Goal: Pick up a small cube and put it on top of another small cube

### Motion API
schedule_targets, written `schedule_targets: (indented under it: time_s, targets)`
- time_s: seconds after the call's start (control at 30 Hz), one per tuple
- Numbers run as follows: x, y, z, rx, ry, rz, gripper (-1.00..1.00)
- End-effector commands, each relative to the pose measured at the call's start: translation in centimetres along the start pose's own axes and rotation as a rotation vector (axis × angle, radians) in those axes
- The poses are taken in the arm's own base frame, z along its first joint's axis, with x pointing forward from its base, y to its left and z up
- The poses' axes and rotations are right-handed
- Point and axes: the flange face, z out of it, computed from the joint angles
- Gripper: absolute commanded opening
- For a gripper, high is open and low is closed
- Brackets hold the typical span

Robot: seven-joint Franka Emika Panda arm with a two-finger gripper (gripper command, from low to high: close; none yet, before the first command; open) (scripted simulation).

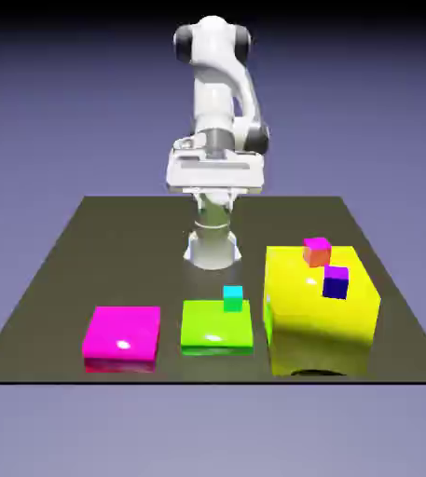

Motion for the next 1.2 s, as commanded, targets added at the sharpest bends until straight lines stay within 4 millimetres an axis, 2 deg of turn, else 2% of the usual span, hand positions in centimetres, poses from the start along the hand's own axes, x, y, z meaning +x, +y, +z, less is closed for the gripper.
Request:
schedule_targets:
  time_s: [0.0, 0.17, 0.3, 0.47, 0.6, 0.73, 0.87, 1.0, 1.17]
  targets:
    - [-0.8, -1.1, -0.5, 0.012, 0.004, 0.003, 0.0]
    - [-5.1, -6.2, -3.0, 0.07, 0.024, 0.014, 0.0]
    - [-9.1, -9.5, -5.0, 0.111, 0.038, 0.021, 0.0]
    - [-14.9, -12.5, -7.2, 0.155, 0.055, 0.028, 0.0]
    - [-19.8, -14.1, -8.5, 0.185, 0.07, 0.031, 0.0]
    - [-25.0, -14.9, -9.5, 0.21, 0.085, 0.033, 0.0]
    - [-30.2, -14.8, -9.9, 0.231, 0.103, 0.035, 0.0]
    - [-35.3, -14.0, -9.8, 0.248, 0.123, 0.036, 0.0]
    - [-41.3, -11.9, -8.8, 0.263, 0.152, 0.037, 0.0]
